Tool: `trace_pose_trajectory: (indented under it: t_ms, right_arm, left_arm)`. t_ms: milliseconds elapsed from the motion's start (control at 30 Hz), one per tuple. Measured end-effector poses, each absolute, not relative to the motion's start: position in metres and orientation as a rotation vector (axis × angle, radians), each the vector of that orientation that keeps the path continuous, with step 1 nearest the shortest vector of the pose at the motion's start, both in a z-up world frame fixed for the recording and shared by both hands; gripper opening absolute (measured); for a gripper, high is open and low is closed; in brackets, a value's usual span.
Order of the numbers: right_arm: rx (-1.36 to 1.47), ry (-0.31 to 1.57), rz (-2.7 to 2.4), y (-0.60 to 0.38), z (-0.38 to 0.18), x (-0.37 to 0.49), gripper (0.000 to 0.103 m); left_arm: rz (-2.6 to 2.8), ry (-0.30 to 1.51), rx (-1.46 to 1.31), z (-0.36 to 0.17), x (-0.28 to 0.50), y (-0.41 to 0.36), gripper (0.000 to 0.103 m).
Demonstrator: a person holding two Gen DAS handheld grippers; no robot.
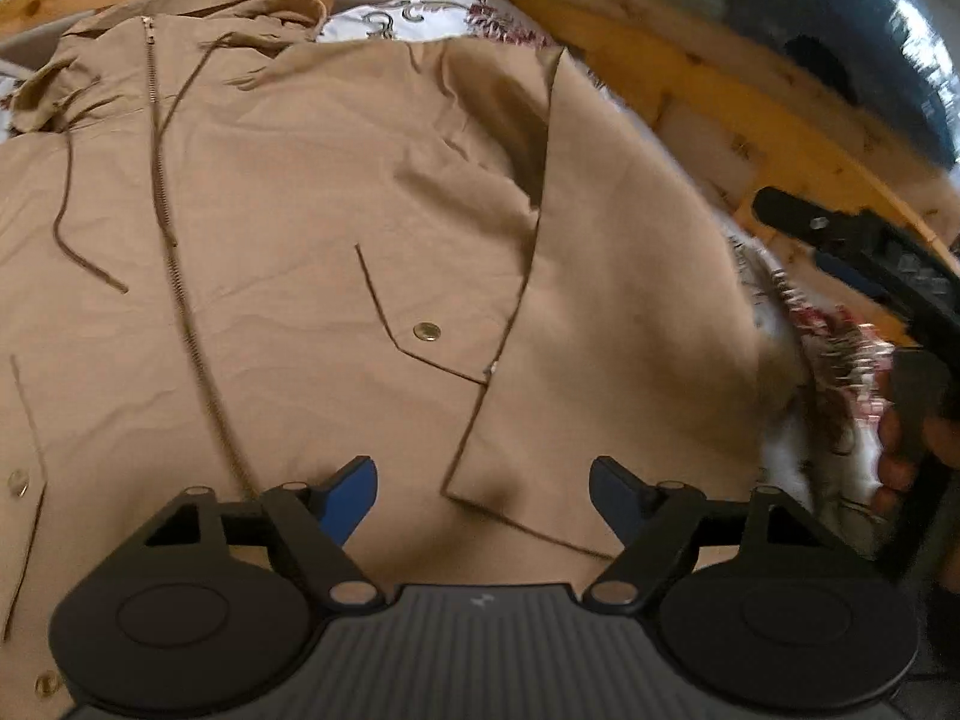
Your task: Fold large clothes
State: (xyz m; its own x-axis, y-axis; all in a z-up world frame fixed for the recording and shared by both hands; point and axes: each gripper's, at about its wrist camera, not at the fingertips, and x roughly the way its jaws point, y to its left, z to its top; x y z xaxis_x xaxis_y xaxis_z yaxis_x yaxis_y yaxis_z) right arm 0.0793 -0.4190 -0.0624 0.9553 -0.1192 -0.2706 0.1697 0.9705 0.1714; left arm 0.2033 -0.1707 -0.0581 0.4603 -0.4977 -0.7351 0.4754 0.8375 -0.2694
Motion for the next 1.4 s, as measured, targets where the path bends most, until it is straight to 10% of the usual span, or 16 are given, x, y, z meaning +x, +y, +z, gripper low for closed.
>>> trace_pose_trajectory:
  t_ms: [100,367,867,1400]
  right_arm:
    - [0.159,0.241,-0.126,-0.417,-0.067,0.082,0.102]
    - [0.161,0.247,-0.163,-0.427,-0.073,0.083,0.102]
    - [0.135,0.253,-0.206,-0.426,-0.074,0.086,0.102]
    - [-0.018,0.32,-0.031,-0.381,-0.094,0.168,0.097]
  left_arm:
    - [-0.597,0.979,0.007,-0.071,0.215,-0.186,0.071]
    - [-0.564,1.011,0.083,-0.071,0.215,-0.201,0.006]
    - [-0.183,0.751,0.351,0.115,0.216,-0.106,0.001]
    - [0.016,0.801,0.113,0.067,0.245,0.019,0.001]
